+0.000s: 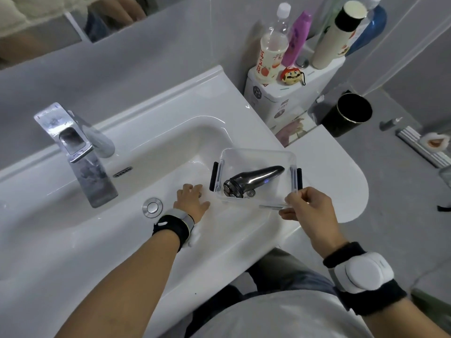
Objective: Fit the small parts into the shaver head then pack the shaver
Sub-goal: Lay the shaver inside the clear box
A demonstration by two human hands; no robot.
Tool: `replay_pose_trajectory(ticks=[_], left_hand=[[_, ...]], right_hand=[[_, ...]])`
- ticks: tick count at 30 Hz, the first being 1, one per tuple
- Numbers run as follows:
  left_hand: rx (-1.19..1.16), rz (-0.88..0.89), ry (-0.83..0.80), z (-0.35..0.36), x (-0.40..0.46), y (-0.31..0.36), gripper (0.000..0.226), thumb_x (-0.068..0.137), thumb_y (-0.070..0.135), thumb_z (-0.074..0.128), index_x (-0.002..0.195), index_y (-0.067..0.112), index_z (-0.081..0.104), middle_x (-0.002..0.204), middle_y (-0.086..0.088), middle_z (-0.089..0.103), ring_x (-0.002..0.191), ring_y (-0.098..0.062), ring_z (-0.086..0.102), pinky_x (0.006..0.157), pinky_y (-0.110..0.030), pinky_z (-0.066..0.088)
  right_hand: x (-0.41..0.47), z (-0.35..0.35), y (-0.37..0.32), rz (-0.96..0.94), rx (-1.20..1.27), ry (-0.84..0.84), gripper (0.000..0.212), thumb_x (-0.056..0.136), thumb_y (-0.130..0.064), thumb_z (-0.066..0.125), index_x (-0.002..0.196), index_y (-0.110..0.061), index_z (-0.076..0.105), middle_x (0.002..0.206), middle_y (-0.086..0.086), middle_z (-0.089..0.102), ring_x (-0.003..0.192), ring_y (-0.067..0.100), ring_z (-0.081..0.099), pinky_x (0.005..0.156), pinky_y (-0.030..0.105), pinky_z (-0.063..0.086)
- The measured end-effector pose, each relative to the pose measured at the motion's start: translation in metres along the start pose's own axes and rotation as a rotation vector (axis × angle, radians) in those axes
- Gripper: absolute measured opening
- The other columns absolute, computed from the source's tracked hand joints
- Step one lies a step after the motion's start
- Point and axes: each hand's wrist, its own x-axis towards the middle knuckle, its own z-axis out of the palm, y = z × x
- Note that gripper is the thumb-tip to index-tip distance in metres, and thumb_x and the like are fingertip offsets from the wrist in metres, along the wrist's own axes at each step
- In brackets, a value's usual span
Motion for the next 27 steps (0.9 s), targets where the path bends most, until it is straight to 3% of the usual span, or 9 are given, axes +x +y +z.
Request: replay_pose_trajectory(ticks=[5,10,17,22,27], left_hand=[[0.031,0.023,0.042,0.016,-0.005,0.003,0.036,0.090,0.026,0.053,0.123,0.013,0.047,0.129,-0.010,0.039,0.116,-0.030,0.038,0.081,-0.040,0.047],[-0.005,0.009,0.060,0.027,-0.018,-0.004,0.031,0.087,0.019,0.051,0.118,0.011,0.051,0.124,-0.009,0.043,0.111,-0.028,0.041,0.075,-0.035,0.043],[-0.112,-0.016,-0.007,0.036,-0.042,-0.007,0.035,0.083,0.014,0.053,0.118,0.014,0.055,0.121,-0.005,0.044,0.107,-0.025,0.044,0.086,-0.030,0.043],[-0.143,0.010,-0.143,0.026,-0.052,-0.007,0.028,0.087,0.012,0.052,0.113,0.012,0.062,0.120,-0.008,0.050,0.101,-0.024,0.057,0.088,-0.025,0.043],[-0.142,0.004,-0.312,0.009,-0.063,-0.008,0.026,0.087,0.021,0.057,0.110,0.014,0.067,0.118,-0.003,0.065,0.109,-0.022,0.060,0.091,-0.028,0.047]], right_hand=[[0.005,-0.002,-0.002,-0.008,-0.016,-0.010,0.023,0.088,-0.007,0.063,0.090,0.014,0.056,0.075,0.014,0.067,0.065,0.028,0.076,0.076,0.045,0.063],[0.006,0.000,0.000,-0.004,-0.018,-0.036,0.022,0.088,-0.008,0.064,0.091,0.013,0.056,0.074,0.009,0.066,0.064,0.025,0.076,0.071,0.037,0.064],[0.006,0.006,0.004,-0.008,-0.011,-0.061,0.023,0.088,-0.007,0.064,0.090,0.014,0.054,0.086,0.010,0.065,0.064,0.026,0.076,0.074,0.039,0.063],[0.005,0.015,0.005,-0.018,-0.012,-0.075,0.024,0.088,-0.008,0.064,0.087,0.013,0.053,0.083,0.012,0.062,0.065,0.028,0.076,0.075,0.042,0.063],[0.001,0.025,0.008,-0.023,-0.010,-0.091,0.024,0.087,-0.009,0.064,0.088,0.013,0.054,0.080,0.012,0.061,0.065,0.029,0.076,0.071,0.040,0.064]])
